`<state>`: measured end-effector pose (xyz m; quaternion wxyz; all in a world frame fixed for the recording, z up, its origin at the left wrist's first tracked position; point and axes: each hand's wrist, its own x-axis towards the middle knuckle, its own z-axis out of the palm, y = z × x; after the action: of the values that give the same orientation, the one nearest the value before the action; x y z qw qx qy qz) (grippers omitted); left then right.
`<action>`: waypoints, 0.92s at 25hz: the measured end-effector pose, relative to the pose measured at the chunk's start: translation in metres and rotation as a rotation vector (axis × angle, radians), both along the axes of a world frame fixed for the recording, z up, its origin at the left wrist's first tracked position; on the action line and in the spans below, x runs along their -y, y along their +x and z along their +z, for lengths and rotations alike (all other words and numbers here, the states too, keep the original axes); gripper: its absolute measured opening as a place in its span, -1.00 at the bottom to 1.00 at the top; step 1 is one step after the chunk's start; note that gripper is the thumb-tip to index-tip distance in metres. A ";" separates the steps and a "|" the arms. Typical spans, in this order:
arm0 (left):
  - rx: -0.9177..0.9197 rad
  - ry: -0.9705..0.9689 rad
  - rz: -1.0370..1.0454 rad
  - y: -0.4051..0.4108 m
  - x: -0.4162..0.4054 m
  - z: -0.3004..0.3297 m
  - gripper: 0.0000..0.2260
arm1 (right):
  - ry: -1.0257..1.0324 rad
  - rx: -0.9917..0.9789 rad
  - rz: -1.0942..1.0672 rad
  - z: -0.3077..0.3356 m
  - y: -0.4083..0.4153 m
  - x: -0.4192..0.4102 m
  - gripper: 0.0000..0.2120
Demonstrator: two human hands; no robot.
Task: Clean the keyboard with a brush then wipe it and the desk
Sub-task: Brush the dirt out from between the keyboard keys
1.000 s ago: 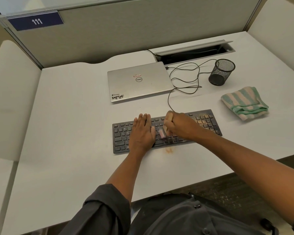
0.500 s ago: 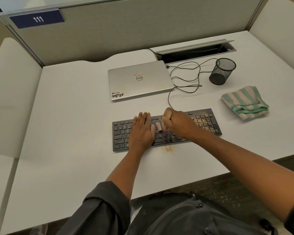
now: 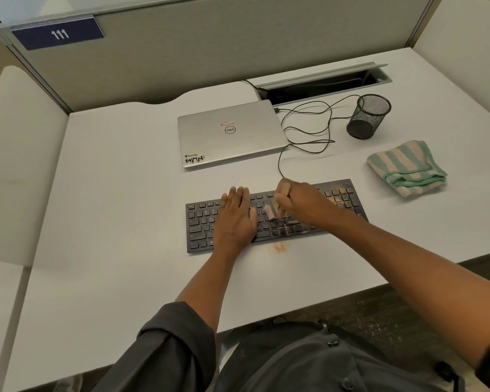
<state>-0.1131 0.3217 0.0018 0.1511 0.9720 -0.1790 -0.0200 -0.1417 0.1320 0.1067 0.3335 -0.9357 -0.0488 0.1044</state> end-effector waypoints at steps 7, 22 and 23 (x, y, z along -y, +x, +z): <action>-0.008 0.008 0.001 0.001 0.000 -0.001 -0.38 | -0.146 -0.032 0.076 0.002 -0.011 0.002 -0.71; 0.006 -0.003 -0.005 0.001 -0.001 -0.003 -0.35 | -0.152 0.338 0.084 -0.054 -0.114 -0.019 -0.65; 0.004 -0.003 -0.005 0.001 -0.001 -0.002 -0.35 | -0.156 0.333 0.088 -0.057 -0.119 -0.023 -0.64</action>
<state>-0.1124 0.3227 -0.0006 0.1522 0.9713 -0.1820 -0.0181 -0.2603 0.1553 0.0502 0.2421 -0.9601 -0.1361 -0.0341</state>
